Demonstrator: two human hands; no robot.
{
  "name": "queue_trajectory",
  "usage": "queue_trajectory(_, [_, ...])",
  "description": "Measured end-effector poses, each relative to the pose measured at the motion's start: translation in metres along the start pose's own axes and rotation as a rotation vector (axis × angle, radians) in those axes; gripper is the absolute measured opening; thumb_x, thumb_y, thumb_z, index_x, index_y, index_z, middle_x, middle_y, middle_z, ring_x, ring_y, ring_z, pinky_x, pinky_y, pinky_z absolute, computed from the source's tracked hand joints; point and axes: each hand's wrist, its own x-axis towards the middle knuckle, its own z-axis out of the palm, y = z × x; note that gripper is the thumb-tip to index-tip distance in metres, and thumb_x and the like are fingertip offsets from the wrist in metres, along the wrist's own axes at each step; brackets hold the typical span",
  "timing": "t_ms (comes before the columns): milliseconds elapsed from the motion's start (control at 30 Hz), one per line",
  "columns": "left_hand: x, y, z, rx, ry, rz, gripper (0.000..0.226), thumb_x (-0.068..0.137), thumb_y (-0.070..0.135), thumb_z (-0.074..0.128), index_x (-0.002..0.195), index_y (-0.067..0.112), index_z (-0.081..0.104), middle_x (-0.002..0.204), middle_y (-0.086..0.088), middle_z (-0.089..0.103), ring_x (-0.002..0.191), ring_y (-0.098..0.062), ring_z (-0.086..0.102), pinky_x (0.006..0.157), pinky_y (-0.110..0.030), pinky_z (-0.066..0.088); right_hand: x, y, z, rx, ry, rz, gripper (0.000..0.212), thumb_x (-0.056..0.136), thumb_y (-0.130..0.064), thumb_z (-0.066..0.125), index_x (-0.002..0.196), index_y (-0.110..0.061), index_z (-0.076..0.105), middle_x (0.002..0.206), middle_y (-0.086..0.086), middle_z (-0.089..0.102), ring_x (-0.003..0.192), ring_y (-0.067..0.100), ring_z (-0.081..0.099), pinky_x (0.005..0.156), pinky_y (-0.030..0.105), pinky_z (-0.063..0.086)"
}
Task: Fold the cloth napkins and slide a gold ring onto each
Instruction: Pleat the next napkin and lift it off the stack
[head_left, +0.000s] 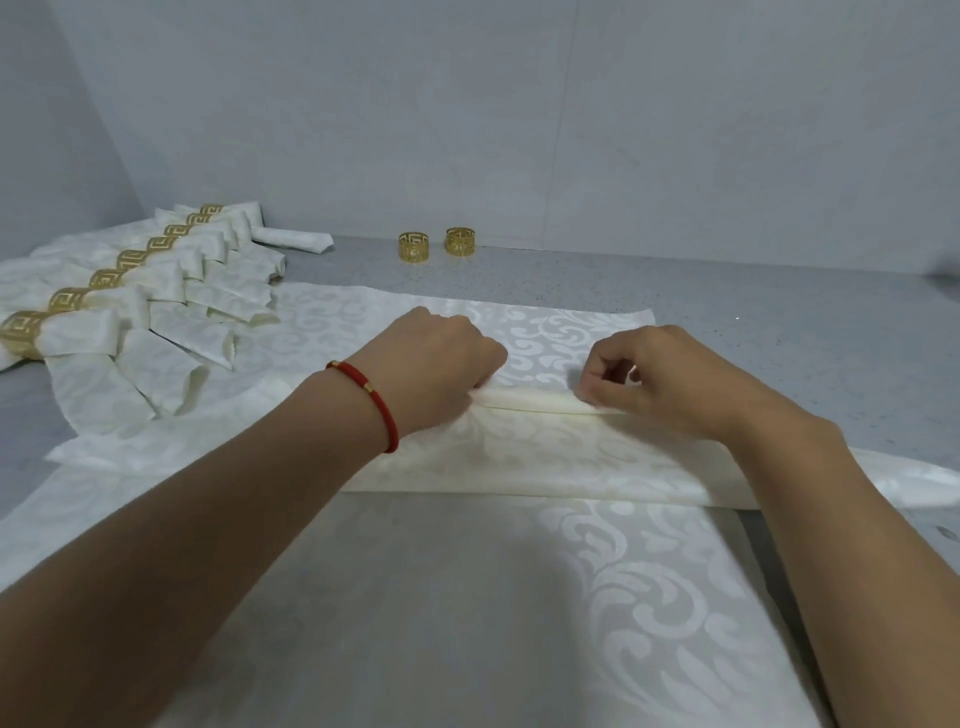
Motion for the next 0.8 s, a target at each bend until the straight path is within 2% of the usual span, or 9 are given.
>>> queue_trajectory(133, [-0.013, -0.002, -0.001, -0.138, -0.11, -0.029, 0.002, 0.092, 0.023, 0.059, 0.09, 0.022, 0.058, 0.091, 0.005, 0.058, 0.084, -0.018, 0.058, 0.071, -0.031, 0.048, 0.001, 0.002, -0.001, 0.015, -0.07, 0.0, 0.01, 0.086, -0.032, 0.079, 0.085, -0.035, 0.07, 0.084, -0.012, 0.069, 0.08, 0.005, 0.063, 0.08, 0.035, 0.057])
queue_trajectory(267, [-0.022, -0.003, 0.002, -0.296, 0.016, -0.092, 0.022, 0.098, 0.029, 0.056, 0.084, 0.017, 0.067, 0.081, 0.004, 0.065, 0.078, -0.018, 0.061, 0.069, -0.032, 0.048, 0.001, -0.003, -0.004, -0.033, -0.123, 0.006, 0.008, 0.087, -0.034, 0.078, 0.09, -0.037, 0.072, 0.09, -0.01, 0.069, 0.084, 0.008, 0.063, 0.081, 0.036, 0.056])
queue_trajectory(333, [-0.022, -0.002, 0.008, -0.303, 0.063, -0.116, 0.015, 0.096, 0.034, 0.06, 0.096, 0.021, 0.066, 0.084, 0.007, 0.063, 0.081, -0.018, 0.061, 0.069, -0.031, 0.047, 0.001, -0.008, -0.006, -0.044, -0.132, 0.025, 0.009, 0.086, -0.033, 0.079, 0.088, -0.034, 0.07, 0.089, -0.01, 0.068, 0.083, 0.01, 0.063, 0.078, 0.035, 0.055])
queue_trajectory(400, [-0.023, -0.001, 0.013, -0.305, 0.059, -0.121, 0.021, 0.096, 0.037, 0.061, 0.111, 0.023, 0.064, 0.094, 0.007, 0.057, 0.088, -0.019, 0.058, 0.074, -0.033, 0.048, -0.002, -0.013, -0.007, -0.064, -0.124, 0.024, 0.011, 0.086, -0.03, 0.079, 0.086, -0.031, 0.069, 0.087, -0.011, 0.067, 0.081, 0.01, 0.062, 0.072, 0.03, 0.052])
queue_trajectory(500, [-0.026, 0.0, 0.015, -0.288, 0.076, -0.083, 0.018, 0.097, 0.035, 0.058, 0.103, 0.022, 0.068, 0.103, 0.006, 0.057, 0.094, -0.018, 0.056, 0.076, -0.033, 0.047, -0.016, -0.019, -0.003, -0.118, -0.063, 0.004, 0.01, 0.086, -0.027, 0.076, 0.086, -0.03, 0.066, 0.089, -0.014, 0.065, 0.083, 0.008, 0.062, 0.073, 0.031, 0.054])
queue_trajectory(567, [-0.03, 0.001, 0.014, -0.228, 0.119, -0.048, 0.013, 0.096, 0.033, 0.058, 0.095, 0.022, 0.065, 0.095, 0.006, 0.058, 0.091, -0.017, 0.054, 0.071, -0.03, 0.042, -0.027, -0.021, 0.0, -0.135, -0.037, -0.011, 0.01, 0.087, -0.03, 0.075, 0.088, -0.032, 0.066, 0.093, -0.014, 0.063, 0.088, 0.006, 0.061, 0.078, 0.034, 0.055])
queue_trajectory(667, [-0.041, 0.009, 0.01, -0.104, 0.183, 0.023, 0.008, 0.094, 0.03, 0.057, 0.09, 0.023, 0.057, 0.085, 0.008, 0.057, 0.084, -0.017, 0.051, 0.067, -0.03, 0.035, -0.046, -0.025, 0.003, -0.089, 0.0, -0.003, 0.005, 0.091, -0.038, 0.071, 0.088, -0.035, 0.067, 0.095, -0.018, 0.064, 0.09, 0.001, 0.059, 0.076, 0.027, 0.051])
queue_trajectory(733, [-0.046, 0.011, 0.01, -0.09, 0.151, 0.055, 0.003, 0.094, 0.025, 0.055, 0.095, 0.023, 0.057, 0.089, 0.007, 0.056, 0.085, -0.017, 0.051, 0.07, -0.03, 0.038, -0.049, -0.026, 0.007, -0.038, 0.064, 0.008, 0.01, 0.092, -0.038, 0.069, 0.083, -0.033, 0.069, 0.09, -0.017, 0.067, 0.085, 0.001, 0.061, 0.075, 0.029, 0.053])
queue_trajectory(800, [-0.052, 0.011, 0.007, -0.173, 0.094, 0.039, 0.01, 0.095, 0.022, 0.051, 0.098, 0.022, 0.061, 0.093, 0.007, 0.056, 0.088, -0.016, 0.052, 0.075, -0.032, 0.045, -0.049, -0.027, 0.011, -0.004, 0.123, 0.029, 0.008, 0.092, -0.032, 0.07, 0.084, -0.031, 0.068, 0.087, -0.014, 0.069, 0.082, 0.004, 0.063, 0.077, 0.035, 0.055])
